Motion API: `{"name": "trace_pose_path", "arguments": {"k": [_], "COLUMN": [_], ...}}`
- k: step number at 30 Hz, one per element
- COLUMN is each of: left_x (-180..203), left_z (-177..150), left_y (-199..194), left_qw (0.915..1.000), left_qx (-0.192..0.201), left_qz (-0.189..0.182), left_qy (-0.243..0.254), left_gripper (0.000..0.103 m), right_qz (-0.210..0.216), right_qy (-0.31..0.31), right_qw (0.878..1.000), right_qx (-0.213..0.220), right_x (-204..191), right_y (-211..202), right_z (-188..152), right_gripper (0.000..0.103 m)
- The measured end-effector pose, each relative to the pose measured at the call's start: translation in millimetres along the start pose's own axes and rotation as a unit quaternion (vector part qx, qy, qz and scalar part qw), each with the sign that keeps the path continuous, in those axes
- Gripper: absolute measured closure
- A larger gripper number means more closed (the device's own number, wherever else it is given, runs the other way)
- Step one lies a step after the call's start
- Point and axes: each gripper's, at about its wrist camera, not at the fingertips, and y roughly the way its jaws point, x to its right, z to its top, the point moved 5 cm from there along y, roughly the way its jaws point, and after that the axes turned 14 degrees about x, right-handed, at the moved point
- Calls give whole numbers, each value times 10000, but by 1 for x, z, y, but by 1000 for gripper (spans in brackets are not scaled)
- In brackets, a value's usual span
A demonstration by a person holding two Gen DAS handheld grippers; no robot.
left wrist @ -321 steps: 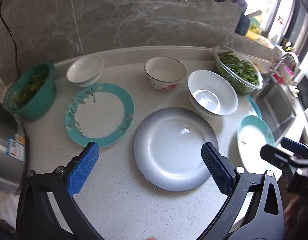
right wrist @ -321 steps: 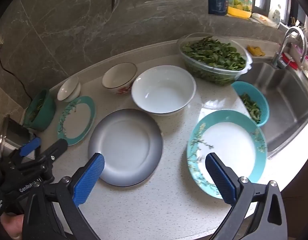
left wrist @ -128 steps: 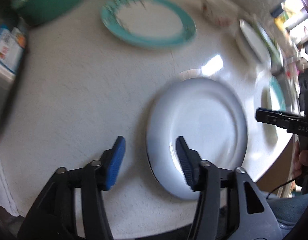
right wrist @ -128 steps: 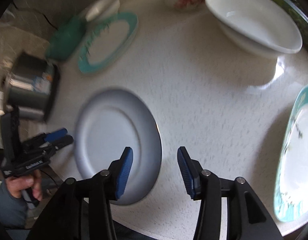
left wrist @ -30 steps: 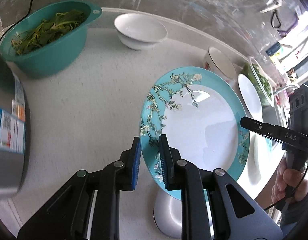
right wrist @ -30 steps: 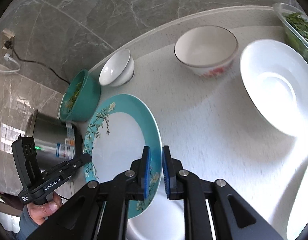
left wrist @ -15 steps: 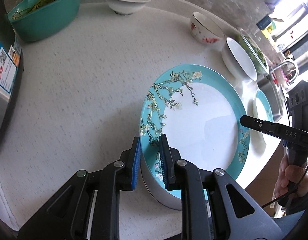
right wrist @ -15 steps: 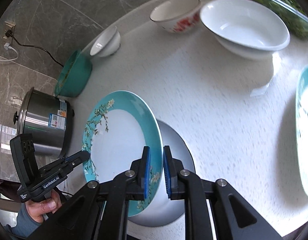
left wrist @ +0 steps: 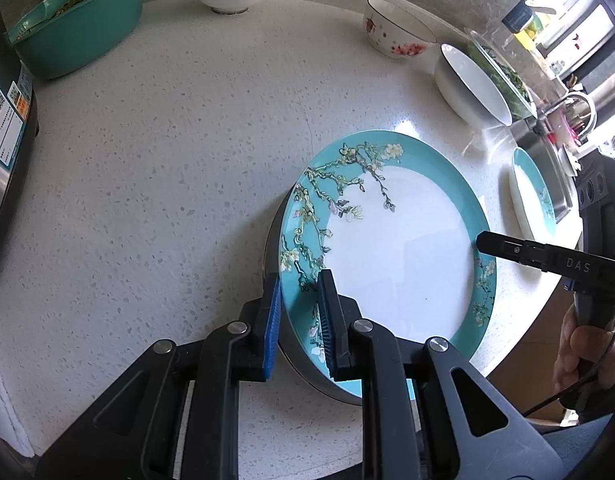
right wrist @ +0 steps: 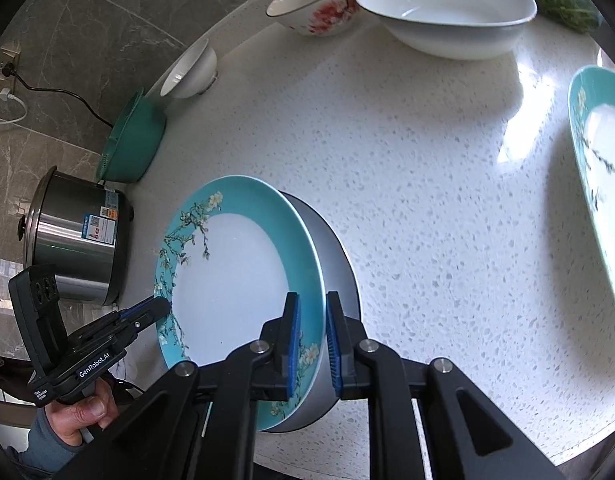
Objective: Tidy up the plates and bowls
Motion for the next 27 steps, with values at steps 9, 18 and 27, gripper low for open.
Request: {"name": "trace_pose_path", "arguments": {"k": [9, 18, 27], "left_x": [3, 10, 26], "left_z": [-1, 3, 1], "left_y": [19, 25, 32], "left_qw": [10000, 9997, 9956], "left_qx": [-79, -34, -35], "left_qz": [4, 86, 409], "left_qy": [27, 221, 844], "left_gripper": [87, 86, 86], "right_qz": [-77, -112, -698], "right_qy": [4, -104, -797], "right_qw": [10000, 9999, 9943], "right_qx": [-61, -3, 73], "right_x": [4, 1, -14], "right_y": [4, 3, 4], "right_z": [-8, -9, -11], "right_gripper": [86, 83, 81]}}
